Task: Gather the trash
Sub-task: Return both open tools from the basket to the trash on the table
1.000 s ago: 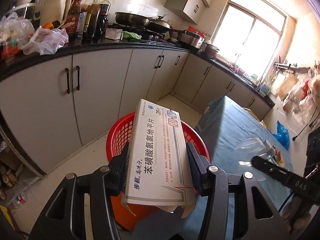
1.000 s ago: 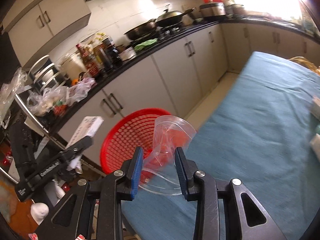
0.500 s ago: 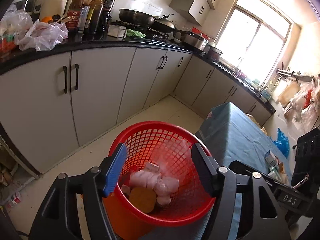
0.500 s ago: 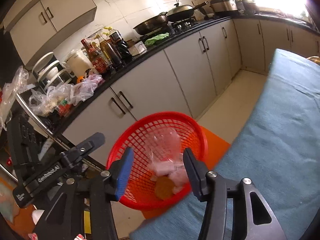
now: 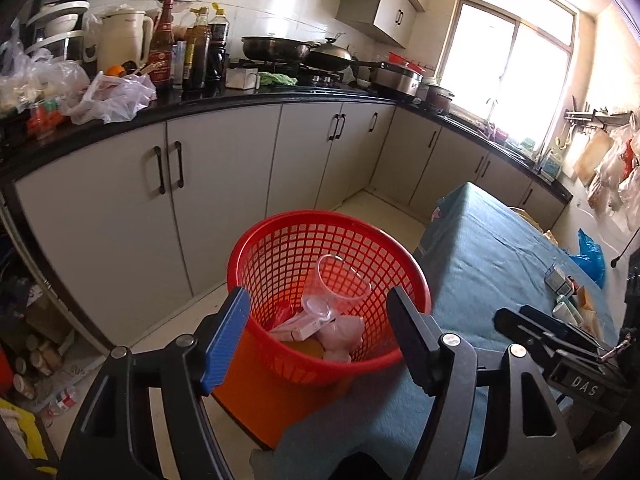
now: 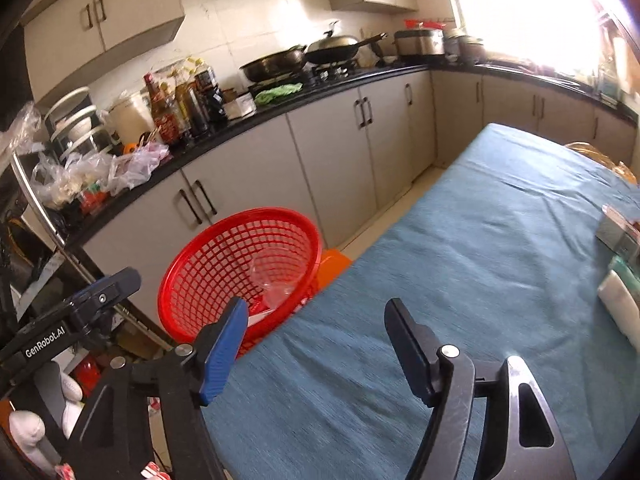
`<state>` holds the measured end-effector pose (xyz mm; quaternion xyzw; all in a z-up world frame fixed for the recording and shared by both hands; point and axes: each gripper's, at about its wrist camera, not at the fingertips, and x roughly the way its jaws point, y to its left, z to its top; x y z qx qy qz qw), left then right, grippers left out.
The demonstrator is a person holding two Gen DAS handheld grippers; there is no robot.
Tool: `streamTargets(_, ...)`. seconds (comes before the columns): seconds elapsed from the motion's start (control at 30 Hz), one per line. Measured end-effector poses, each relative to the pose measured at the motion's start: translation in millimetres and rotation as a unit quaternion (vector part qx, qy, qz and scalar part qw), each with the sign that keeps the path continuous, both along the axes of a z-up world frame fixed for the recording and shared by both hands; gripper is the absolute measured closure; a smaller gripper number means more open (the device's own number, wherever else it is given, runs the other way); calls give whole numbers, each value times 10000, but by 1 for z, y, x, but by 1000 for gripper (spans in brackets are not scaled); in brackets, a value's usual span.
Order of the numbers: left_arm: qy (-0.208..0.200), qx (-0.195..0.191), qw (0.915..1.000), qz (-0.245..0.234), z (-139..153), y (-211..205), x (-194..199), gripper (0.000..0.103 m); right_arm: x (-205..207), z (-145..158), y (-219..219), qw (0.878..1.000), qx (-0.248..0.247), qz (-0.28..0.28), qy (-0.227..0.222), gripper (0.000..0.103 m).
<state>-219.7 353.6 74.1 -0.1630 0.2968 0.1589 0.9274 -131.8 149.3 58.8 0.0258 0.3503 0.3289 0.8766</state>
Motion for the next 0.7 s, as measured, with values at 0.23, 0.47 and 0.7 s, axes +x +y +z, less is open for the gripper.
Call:
streamTargets(0.23,81,303,9994,173,-2,-20,-13,33,-13,-3,-30,9997,-158,-108,151,27)
streamTargets(0.47,110,652,9978,57,2,-48,-21,33,-29,-4,-69,9987,-267,-424,127,24)
streamTargets(0.7,78,1039,9945,-103,7,-80,-28,33,-42,2,-100,9955,-503,-803,-34,23)
